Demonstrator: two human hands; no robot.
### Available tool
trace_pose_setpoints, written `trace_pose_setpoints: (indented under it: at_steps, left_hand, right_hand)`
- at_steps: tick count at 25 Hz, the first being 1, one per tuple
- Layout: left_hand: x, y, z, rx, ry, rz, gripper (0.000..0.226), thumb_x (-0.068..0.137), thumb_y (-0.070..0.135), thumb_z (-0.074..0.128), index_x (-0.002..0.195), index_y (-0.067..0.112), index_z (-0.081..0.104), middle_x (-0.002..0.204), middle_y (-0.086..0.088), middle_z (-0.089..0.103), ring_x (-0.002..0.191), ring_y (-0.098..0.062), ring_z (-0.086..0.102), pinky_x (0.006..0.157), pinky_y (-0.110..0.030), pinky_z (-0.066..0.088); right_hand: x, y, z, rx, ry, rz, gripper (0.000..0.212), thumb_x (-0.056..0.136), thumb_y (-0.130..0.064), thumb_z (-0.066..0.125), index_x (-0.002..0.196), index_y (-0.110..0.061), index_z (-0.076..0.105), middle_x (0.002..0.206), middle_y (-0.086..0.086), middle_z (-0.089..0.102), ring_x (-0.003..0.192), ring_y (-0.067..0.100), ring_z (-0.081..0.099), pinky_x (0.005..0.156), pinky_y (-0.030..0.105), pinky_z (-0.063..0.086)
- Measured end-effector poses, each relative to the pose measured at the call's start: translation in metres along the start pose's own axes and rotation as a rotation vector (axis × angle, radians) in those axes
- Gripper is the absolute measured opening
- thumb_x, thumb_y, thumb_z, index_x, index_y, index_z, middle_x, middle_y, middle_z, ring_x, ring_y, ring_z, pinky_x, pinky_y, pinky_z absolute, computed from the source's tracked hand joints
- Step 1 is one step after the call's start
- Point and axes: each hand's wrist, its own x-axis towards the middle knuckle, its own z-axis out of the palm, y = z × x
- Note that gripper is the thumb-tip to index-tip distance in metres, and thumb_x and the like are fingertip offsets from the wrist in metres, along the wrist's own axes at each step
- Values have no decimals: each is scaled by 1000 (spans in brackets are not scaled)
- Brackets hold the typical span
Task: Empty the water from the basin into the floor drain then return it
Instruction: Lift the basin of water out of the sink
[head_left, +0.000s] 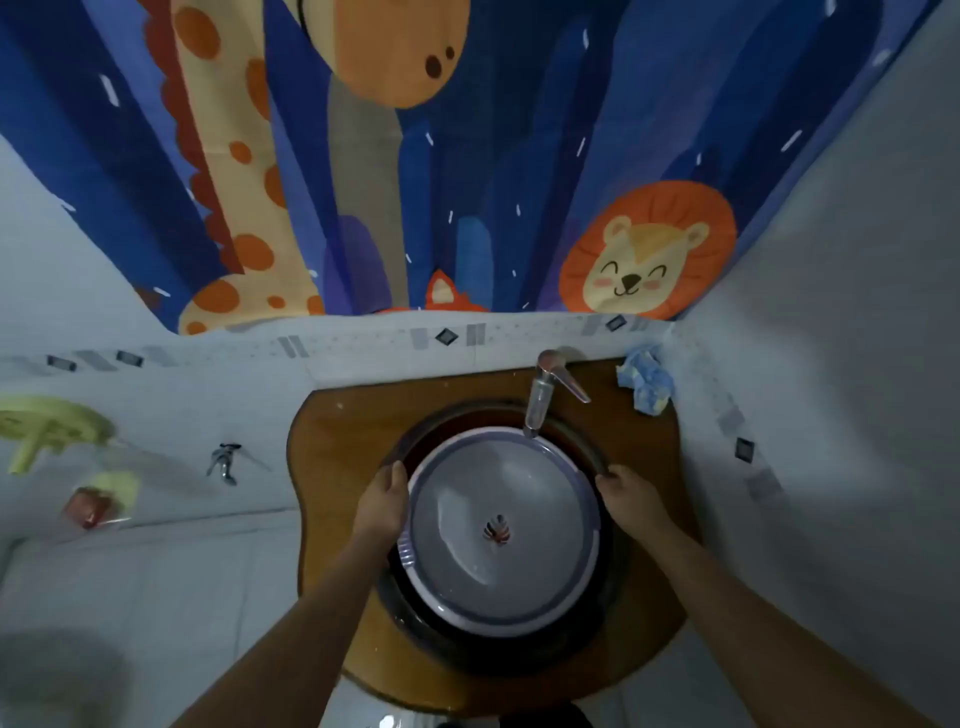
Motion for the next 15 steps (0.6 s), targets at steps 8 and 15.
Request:
trace_pose_setpoints:
  at_steps: [8, 15]
  left_hand:
    - [23, -26, 26, -110, 88, -324, 64, 102, 51, 29, 136, 3, 53, 135, -21, 56, 122, -38, 52, 104, -48, 41]
    - [41, -48, 45, -204, 38, -567, 71, 101, 57, 25, 140, 2, 48, 140, -24, 51, 127, -38, 49, 108, -47, 38]
  right_hand:
    - [57, 27, 23, -40, -181, 151, 56, 101, -49, 32, 139, -11, 47, 134, 13, 53, 116, 30, 53, 85, 32, 41]
    - [79, 36, 45, 50, -256, 213, 74, 95, -66, 20, 139, -13, 46, 110, 9, 58, 91, 22, 57, 72, 31, 42]
